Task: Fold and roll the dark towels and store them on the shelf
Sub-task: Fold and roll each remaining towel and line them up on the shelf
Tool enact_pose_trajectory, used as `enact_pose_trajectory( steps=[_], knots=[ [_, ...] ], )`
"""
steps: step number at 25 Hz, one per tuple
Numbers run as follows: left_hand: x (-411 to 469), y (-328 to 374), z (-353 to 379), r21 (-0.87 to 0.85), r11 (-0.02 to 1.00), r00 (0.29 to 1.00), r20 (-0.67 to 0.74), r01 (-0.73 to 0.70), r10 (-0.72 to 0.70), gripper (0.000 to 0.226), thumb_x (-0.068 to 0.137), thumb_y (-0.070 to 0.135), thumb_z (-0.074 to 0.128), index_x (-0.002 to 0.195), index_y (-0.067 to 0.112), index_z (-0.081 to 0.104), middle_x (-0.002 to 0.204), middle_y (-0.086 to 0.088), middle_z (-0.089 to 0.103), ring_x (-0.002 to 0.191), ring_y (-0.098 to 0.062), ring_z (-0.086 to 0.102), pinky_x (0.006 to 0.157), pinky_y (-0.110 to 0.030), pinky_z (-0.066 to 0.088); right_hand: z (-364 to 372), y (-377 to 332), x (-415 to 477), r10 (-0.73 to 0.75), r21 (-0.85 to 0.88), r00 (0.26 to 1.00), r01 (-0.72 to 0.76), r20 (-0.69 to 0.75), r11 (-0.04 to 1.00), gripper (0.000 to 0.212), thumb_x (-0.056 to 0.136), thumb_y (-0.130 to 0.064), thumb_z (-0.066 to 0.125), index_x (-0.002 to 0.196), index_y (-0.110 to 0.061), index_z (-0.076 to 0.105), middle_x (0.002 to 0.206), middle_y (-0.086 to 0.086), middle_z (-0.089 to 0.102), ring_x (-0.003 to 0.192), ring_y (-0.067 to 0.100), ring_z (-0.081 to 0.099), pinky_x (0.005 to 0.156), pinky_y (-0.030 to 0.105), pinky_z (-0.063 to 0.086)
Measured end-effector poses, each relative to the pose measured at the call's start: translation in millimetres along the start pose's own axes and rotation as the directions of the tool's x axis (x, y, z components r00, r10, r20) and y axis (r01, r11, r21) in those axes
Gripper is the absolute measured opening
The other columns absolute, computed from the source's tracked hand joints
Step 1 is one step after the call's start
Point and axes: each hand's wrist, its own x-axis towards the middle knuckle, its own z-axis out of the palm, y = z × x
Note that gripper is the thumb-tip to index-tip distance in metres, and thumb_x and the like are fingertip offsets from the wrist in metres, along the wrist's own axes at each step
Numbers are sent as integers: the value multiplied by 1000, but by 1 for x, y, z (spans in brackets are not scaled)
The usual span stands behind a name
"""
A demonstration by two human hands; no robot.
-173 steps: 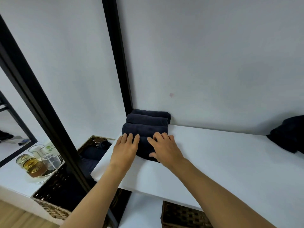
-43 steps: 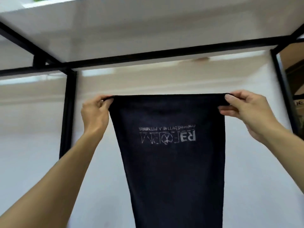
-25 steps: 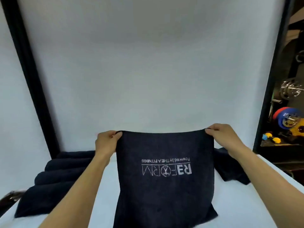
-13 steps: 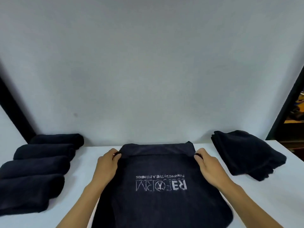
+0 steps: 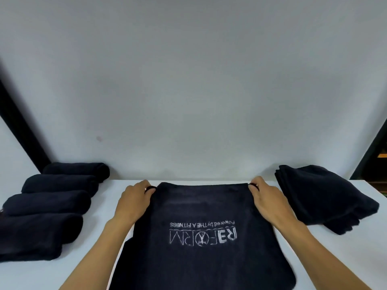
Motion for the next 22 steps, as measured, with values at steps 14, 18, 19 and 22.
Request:
enact_pose_trajectory(
  steps=[14, 18, 19, 22],
  knots=[
    [28, -3, 10, -81, 993, 976, 207, 90, -71, 21, 83, 40, 68, 78, 20, 66, 79, 7, 66, 79, -14, 62, 69, -29, 49, 11, 10, 35, 131, 189, 982, -155, 137, 970, 9, 90, -30, 63, 82, -27, 65, 88, -8, 64, 82, 12, 60, 69, 23, 43],
    [26, 10, 4, -289, 951, 960, 278, 111, -28, 20, 91, 35, 61, 84, 17, 58, 81, -1, 70, 77, -19, 63, 65, -26, 45, -14, 0, 37, 100, 390, 917, -260, 386, 883, 13, 87, -25, 68, 84, -13, 70, 78, -4, 67, 64, 4, 57, 63, 17, 43],
    [26, 12, 0, -387, 906, 944, 329, 172, -39, 19, 91, 34, 62, 88, 15, 58, 84, -4, 72, 78, -22, 66, 68, -28, 47, -19, -4, 36, 87, 433, 891, -299, 445, 851, 15, 88, -24, 68, 87, -9, 70, 76, -4, 65, 55, 0, 53, 58, 15, 40],
    [22, 11, -12, -504, 804, 864, 503, 315, -23, 27, 80, 27, 77, 97, 12, 62, 91, -8, 75, 80, -21, 70, 72, -28, 52, -23, -11, 36, 62, 433, 870, -304, 490, 849, 18, 88, -24, 68, 91, -7, 71, 76, -4, 67, 54, -2, 54, 60, 14, 39]
  ],
)
